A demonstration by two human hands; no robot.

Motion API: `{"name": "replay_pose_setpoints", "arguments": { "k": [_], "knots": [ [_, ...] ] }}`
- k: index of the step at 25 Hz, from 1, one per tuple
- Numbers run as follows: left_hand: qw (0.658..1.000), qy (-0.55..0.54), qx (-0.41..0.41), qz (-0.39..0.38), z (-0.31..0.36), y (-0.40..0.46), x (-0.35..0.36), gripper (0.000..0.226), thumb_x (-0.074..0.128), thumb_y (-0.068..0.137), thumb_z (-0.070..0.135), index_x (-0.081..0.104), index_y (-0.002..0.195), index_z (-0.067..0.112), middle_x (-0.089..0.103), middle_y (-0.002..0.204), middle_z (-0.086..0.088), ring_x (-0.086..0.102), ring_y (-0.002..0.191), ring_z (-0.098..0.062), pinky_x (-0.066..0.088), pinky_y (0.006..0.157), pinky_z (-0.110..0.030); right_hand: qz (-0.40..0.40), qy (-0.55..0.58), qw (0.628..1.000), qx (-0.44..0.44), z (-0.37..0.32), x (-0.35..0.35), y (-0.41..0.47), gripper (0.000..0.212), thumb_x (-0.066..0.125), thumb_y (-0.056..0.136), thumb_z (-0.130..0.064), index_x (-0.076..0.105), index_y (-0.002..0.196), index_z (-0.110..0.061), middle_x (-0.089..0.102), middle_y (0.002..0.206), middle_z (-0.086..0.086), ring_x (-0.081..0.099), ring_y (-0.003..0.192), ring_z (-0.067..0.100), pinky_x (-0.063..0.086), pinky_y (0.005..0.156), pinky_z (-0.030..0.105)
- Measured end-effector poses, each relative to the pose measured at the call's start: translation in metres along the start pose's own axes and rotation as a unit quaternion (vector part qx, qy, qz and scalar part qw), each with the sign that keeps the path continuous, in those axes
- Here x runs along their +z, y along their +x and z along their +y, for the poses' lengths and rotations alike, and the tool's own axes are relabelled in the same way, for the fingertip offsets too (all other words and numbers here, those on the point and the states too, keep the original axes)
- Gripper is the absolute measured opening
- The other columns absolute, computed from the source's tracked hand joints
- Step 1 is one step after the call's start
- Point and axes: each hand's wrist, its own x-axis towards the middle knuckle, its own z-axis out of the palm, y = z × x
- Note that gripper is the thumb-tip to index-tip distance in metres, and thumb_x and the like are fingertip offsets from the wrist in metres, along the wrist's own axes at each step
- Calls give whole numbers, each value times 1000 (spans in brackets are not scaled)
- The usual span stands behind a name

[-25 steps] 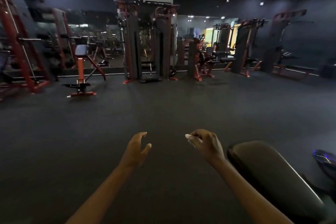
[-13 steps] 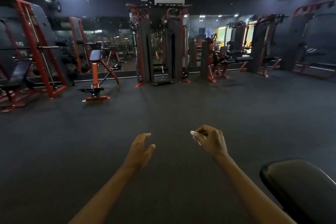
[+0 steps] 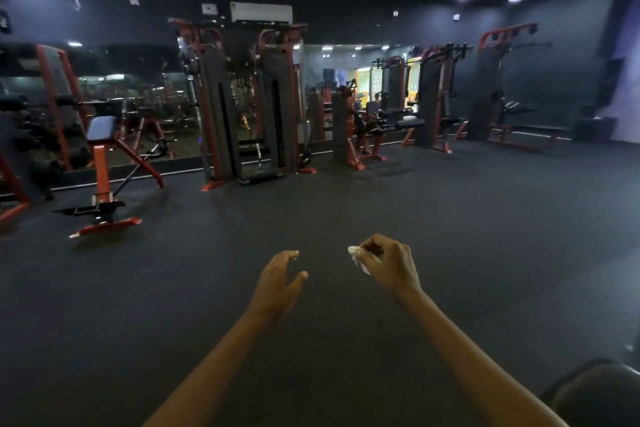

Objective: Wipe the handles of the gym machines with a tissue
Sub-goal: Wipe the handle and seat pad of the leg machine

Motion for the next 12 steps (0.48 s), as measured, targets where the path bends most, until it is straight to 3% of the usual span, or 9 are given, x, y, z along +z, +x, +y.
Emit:
{"name": "replay_pose_setpoints", "arguments": {
  "k": [4,8,12],
  "knots": [
    [997,-36,53,-42,6,145,56,46,58,92,20,43,134,8,47,138,-8,43,128,-18,37,103,-27,45,-61,997,1,65,-17,111,17,73,79,-32,68,71,-18,65,73,-9,60,77,7,44,66,20],
    [984,-90,109,-106,33,246,128,46,58,92,22,44,134,10,48,136,-3,44,126,-13,36,100,-24,123,-78,987,67,125,-58,187,22,74,79,-31,67,67,-14,65,64,-12,61,64,-4,40,57,5],
    [963,-145,140,-180,69,334,209,44,60,91,22,48,132,13,51,133,-2,46,123,-11,38,100,-25,155,-119,974,118,180,-99,220,26,72,81,-33,61,65,-15,66,59,-8,63,60,-1,42,52,7]
  ]
}}
